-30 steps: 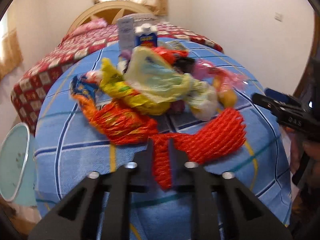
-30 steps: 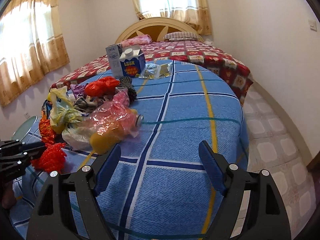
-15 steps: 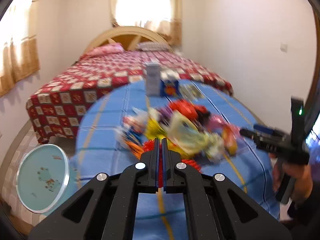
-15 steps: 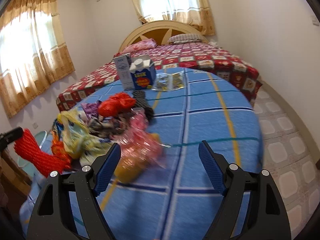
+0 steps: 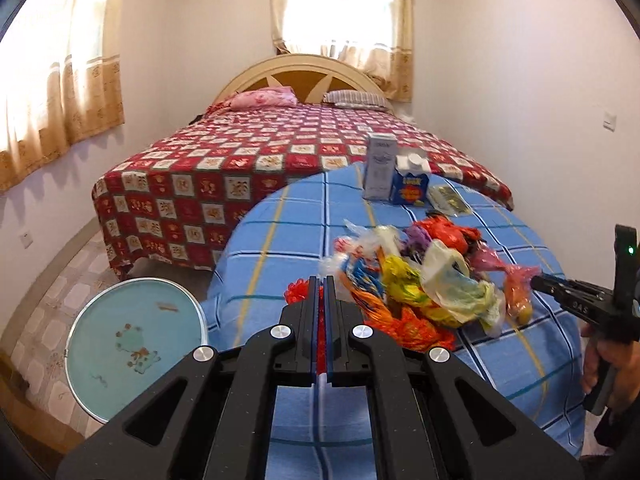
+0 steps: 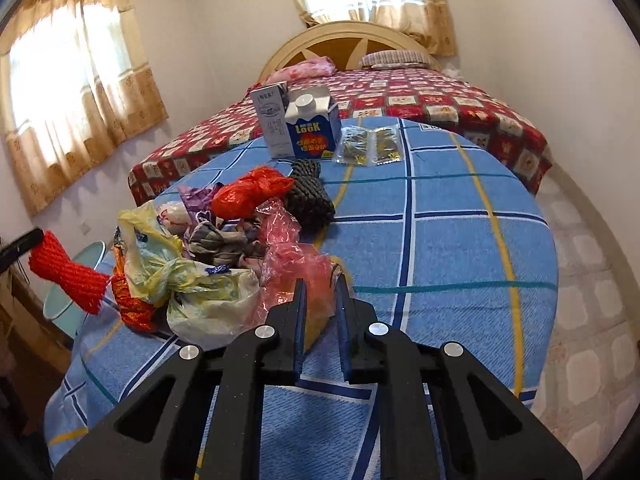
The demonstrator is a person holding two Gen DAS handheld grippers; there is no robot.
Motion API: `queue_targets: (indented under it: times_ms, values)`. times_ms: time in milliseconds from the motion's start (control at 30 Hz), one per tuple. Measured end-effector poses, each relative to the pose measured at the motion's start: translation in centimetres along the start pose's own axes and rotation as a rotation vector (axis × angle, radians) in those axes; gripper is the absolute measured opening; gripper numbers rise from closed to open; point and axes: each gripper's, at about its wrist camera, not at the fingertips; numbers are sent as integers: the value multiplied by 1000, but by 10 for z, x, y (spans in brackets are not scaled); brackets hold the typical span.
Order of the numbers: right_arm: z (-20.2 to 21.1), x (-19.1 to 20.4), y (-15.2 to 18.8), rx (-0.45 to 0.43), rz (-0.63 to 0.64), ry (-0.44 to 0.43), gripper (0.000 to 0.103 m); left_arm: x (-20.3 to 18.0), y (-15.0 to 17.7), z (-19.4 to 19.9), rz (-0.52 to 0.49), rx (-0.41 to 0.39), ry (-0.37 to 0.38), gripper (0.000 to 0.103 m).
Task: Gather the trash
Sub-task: 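Carry the red mesh net with the left gripper while the right gripper carries the pink bag over the bin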
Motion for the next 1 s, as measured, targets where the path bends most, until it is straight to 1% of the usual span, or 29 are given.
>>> queue_targets:
  times_ms: [100, 300, 367, 500, 733, 933, 1000]
  values:
    - [3, -1, 0, -8, -1, -4, 6, 4, -3, 5, 7, -17, -8, 2]
    - [27, 2, -20, -94, 13, -5, 5, 18, -15, 15, 22, -57, -43, 2]
    - [29, 3, -23, -106, 14, -6, 5, 25, -18, 17, 30, -68, -68, 2]
    - [32, 13, -39, -140, 24, -28, 5, 41, -20, 15, 53, -65, -117, 2]
    - [4, 54, -60, -156, 67, -97, 5, 68, -16, 12, 41, -40, -259, 2]
    - [-28, 104, -69, -134, 124, -175, 5, 100, -9, 10, 59, -7, -347, 2]
    - [-36, 118, -71, -130, 141, -196, 5, 110, -6, 10, 67, 0, -365, 2]
Point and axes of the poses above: each gripper's, at about its wrist camera, not at the fingertips, and z roughly against the way its jaws point, x to its left, y to its underside, and after that the axes turned 9 degrees about -x, right-handed
